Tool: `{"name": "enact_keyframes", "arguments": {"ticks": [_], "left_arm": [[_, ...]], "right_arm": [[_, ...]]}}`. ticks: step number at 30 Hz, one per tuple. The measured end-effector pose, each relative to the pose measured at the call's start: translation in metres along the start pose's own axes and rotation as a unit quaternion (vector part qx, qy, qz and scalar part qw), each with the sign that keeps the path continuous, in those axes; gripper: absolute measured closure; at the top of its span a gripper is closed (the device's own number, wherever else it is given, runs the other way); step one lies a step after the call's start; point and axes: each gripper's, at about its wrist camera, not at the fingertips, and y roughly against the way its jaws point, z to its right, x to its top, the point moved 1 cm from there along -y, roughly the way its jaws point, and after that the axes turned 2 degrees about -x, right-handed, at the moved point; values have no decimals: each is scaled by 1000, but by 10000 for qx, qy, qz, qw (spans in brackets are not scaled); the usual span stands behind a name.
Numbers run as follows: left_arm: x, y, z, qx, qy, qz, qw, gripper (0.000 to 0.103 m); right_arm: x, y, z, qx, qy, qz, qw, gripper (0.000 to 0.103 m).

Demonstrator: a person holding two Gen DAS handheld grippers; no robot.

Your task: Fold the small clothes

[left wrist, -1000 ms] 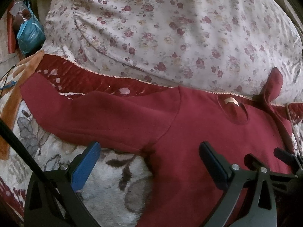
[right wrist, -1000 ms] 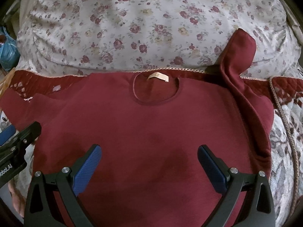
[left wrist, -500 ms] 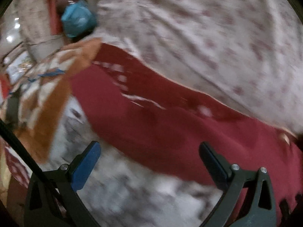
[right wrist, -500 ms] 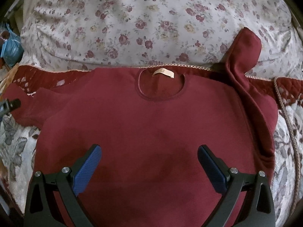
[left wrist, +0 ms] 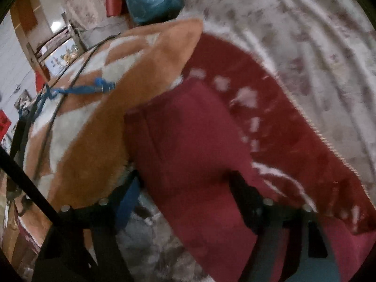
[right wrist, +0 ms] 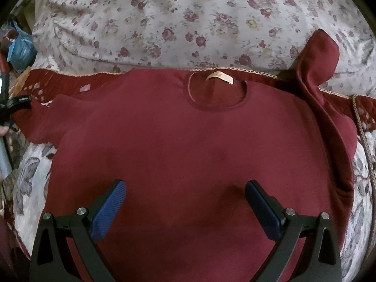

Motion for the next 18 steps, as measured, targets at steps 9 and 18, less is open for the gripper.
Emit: {"name": "enact_keyframes", "arguments": {"ticks": [9, 18], "left_arm": [[-17, 67, 34, -1074, -340, 295, 9932, 94], [-84, 219, 123, -3032, -1298, 443, 9430, 94]], "right_arm": [[-2, 6, 1, 32, -15, 76, 10000, 0], [-7, 46, 44, -91, -234, 560, 9981, 0]]}}
